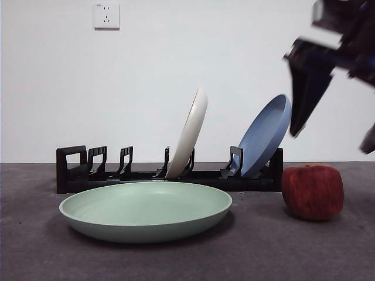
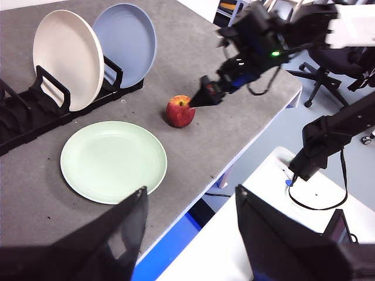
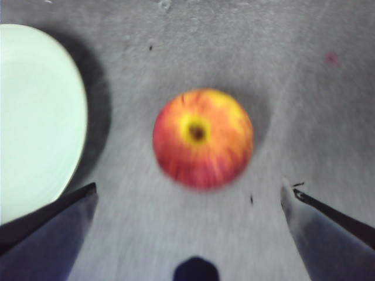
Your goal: Take the green plate from the plate rack,put the plate on the table,take the apple from the table,put the apple in the plate
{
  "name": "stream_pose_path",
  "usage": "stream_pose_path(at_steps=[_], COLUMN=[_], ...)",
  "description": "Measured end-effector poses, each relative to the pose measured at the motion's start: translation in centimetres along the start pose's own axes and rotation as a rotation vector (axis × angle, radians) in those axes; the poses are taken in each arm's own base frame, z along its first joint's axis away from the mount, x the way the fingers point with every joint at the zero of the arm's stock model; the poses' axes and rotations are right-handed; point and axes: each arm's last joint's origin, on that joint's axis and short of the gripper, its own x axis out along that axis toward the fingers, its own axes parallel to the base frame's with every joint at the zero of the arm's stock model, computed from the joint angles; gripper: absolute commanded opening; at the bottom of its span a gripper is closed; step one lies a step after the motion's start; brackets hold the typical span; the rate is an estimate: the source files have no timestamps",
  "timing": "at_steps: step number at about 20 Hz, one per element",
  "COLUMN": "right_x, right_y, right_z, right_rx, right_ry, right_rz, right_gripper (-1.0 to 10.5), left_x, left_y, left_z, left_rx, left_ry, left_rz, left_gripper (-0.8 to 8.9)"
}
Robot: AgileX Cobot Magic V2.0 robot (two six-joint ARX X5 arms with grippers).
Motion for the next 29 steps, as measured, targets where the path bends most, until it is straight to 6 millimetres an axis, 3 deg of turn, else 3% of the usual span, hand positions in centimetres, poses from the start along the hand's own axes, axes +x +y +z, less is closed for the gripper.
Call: stream_pose_path(at_steps=[7,13,15,16,17,22,29], right_x=[2.9,6.2,6.7,6.7,6.7,5.9,0.3], right_y=[0.9,0.7,0.6,0.6,0.6,0.9,3.7], right_z=[3.8,3.3,3.0,3.0,3.0,3.7,10.1], right_rx=[-0.057,-0.069,-0.071,-0.071,-0.071,-0.081,-0.128], right_ry=[0.030,0.156,0.191,0.199,0.198,0.228,0.079], right_rz=[-0.070,-0.102,-0.111,-0.113,-0.112,-0.110,0.144], right_gripper=[5.6,5.5,3.1,1.3,-0.2,-0.1,-0.1], left_x=[0.0,0.0,0.0,0.0,0.0,0.0,0.0], left_y=[0.0,0.0,0.0,0.0,0.0,0.0,0.0], left_z=[0.0,0.0,0.0,0.0,0.0,0.0,0.0], left_rx=[-0.010,-0.010,-0.010,-0.010,-0.010,-0.010,-0.010], left_ry=[0.003,0.004,0.004,0.004,0.004,0.003,0.003], left_rz=[-0.009,-0.009,-0.009,-0.009,-0.009,-0.009,-0.009], left_gripper=[2.51,2.51,2.51,2.51,2.51,2.51,2.51])
